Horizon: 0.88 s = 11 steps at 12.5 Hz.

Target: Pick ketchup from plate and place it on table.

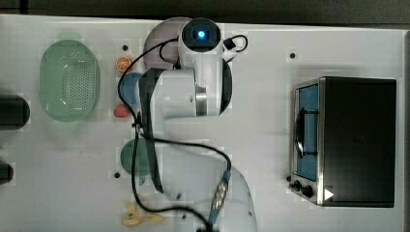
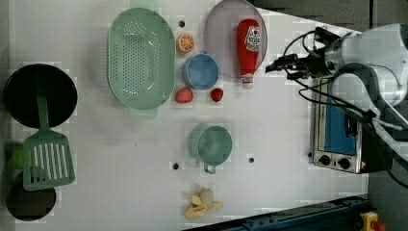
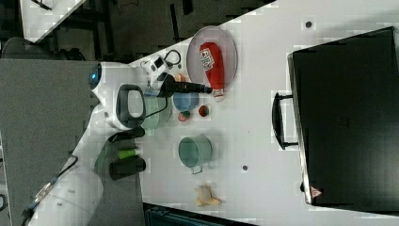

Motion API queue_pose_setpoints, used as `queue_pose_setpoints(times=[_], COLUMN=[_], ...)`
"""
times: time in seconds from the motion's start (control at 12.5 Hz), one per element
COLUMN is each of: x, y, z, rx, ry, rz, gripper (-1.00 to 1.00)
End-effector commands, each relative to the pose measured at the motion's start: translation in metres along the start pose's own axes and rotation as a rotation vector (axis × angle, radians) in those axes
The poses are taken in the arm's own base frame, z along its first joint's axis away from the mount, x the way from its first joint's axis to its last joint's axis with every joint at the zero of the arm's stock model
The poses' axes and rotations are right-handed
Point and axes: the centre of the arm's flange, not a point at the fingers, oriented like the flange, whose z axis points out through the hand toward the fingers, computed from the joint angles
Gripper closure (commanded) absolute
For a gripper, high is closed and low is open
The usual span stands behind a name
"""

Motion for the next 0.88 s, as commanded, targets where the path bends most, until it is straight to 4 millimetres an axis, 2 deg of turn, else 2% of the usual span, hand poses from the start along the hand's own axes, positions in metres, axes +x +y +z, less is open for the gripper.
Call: queue_pose_setpoints(times=[0.08,0.4,0.88], x=[0.019,0.039,0.054], y=[-0.024,-0.038,-0.038], z=[0.022,0.062,0.106], rx=[-0.001,0.019,0.002], ry=[0.067,0.116,0.171], rz=[-0.116,-0.133,-0.167], gripper=[-1.00,-1.00,-1.00])
